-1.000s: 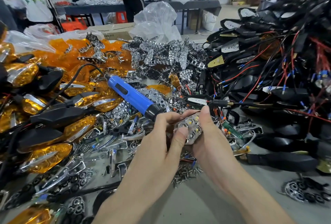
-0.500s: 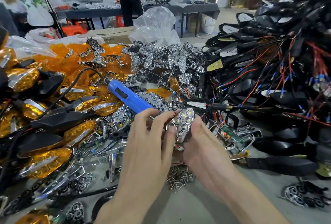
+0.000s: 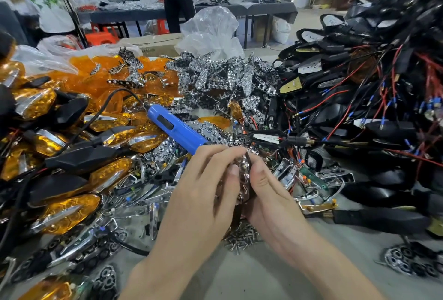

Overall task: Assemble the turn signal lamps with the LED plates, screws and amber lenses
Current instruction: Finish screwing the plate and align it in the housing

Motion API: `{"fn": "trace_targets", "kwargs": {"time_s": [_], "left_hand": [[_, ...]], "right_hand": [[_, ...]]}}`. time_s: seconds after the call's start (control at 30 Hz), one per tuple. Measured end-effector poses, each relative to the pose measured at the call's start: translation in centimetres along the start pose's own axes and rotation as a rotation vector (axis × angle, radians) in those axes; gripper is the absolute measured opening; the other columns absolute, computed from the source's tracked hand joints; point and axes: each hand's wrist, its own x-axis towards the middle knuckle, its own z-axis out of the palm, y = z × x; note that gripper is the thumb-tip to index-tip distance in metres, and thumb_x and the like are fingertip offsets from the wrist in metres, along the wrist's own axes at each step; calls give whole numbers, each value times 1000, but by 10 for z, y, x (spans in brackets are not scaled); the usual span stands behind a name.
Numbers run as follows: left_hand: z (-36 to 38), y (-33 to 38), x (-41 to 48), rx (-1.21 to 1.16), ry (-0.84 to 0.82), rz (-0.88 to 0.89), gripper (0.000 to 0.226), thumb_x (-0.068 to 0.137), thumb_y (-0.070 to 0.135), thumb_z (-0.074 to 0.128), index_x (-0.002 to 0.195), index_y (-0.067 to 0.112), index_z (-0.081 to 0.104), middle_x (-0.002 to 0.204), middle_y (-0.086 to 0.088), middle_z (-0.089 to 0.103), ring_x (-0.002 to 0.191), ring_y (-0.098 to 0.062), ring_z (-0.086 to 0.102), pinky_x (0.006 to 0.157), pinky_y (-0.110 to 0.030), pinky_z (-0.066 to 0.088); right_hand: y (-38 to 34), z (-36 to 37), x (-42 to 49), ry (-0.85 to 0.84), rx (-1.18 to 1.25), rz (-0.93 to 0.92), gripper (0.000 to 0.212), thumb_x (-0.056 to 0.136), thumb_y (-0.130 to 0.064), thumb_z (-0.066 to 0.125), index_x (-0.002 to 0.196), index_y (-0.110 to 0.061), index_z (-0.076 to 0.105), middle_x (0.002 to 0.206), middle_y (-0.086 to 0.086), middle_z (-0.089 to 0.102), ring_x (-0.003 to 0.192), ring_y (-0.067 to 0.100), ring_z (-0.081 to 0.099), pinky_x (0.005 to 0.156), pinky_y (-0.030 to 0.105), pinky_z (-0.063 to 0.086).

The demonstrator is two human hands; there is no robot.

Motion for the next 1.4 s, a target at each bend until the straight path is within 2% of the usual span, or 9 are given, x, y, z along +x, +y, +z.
{"fn": "trace_targets", "kwargs": {"time_s": [0.27, 0.4, 0.57, 0.73, 0.9, 1.07, 1.13, 1.23, 1.4], "left_hand": [[-5, -3, 4, -77, -15, -49, 13, 100, 30, 47, 108, 24, 55, 100, 12, 53, 89, -11, 57, 74, -21, 45], [-4, -3, 6, -114, -60, -150, 15, 92, 47, 50, 99, 37, 42, 89, 12, 49, 80, -17, 54, 65, -24, 43], [-2, -3, 4, -124, -45, -185, 19, 88, 51, 51, 99, 40, 40, 91, 15, 51, 81, -14, 54, 66, -23, 45], [-2, -2, 4, -131, -22, -207, 17, 86, 53, 51, 97, 45, 41, 93, 13, 55, 81, -14, 57, 71, -28, 46], [0, -7, 4, -125, -93, -248, 20, 87, 56, 52, 101, 42, 48, 97, 17, 56, 94, -8, 58, 75, -16, 44], [5, -2, -1, -84, -136, -287, 30, 89, 63, 42, 115, 48, 43, 107, 27, 50, 105, 4, 54, 82, -11, 43], [8, 1, -2, -36, -118, -279, 33, 89, 61, 38, 120, 49, 39, 111, 27, 49, 104, 7, 54, 81, -15, 46], [12, 8, -1, 8, -105, -253, 33, 93, 55, 35, 125, 48, 37, 110, 25, 45, 97, 3, 56, 80, -23, 49], [16, 10, 2, 93, -153, -201, 38, 98, 47, 28, 134, 38, 39, 107, 21, 37, 92, 0, 51, 75, -16, 45]], "right_hand": [[12, -3, 0, 35, -196, 2, 47, 99, -68, 48, 133, -39, 62, 141, -6, 64, 138, 11, 52, 114, 32, 41], [18, -3, 2, 51, -319, -6, 51, 91, -80, 46, 128, -49, 63, 132, -16, 68, 129, 0, 57, 103, 14, 42], [15, -1, -1, 58, -373, -1, 45, 90, -80, 48, 120, -52, 66, 126, -20, 70, 124, -4, 59, 99, 9, 42], [10, 1, -5, 39, -444, -28, 51, 83, -90, 37, 116, -60, 62, 104, -32, 70, 87, -18, 63, 71, 5, 46], [11, -2, -5, 77, -461, -18, 52, 72, -98, 36, 113, -74, 56, 116, -46, 61, 114, -24, 53, 102, 23, 41], [17, -9, 2, 92, -395, 17, 61, 82, -90, 44, 128, -53, 60, 132, -22, 65, 131, -1, 54, 119, 47, 34], [15, -9, 2, 105, -397, 32, 52, 85, -86, 45, 116, -49, 64, 116, -20, 71, 118, -3, 61, 114, 38, 42], [8, -3, 0, 127, -477, -2, 37, 93, -77, 37, 102, -50, 61, 90, -33, 66, 91, -17, 59, 83, 3, 44], [10, -9, -1, 124, -482, -48, 40, 98, -59, 30, 115, -32, 55, 87, -16, 65, 84, -10, 60, 73, 3, 43]]}}
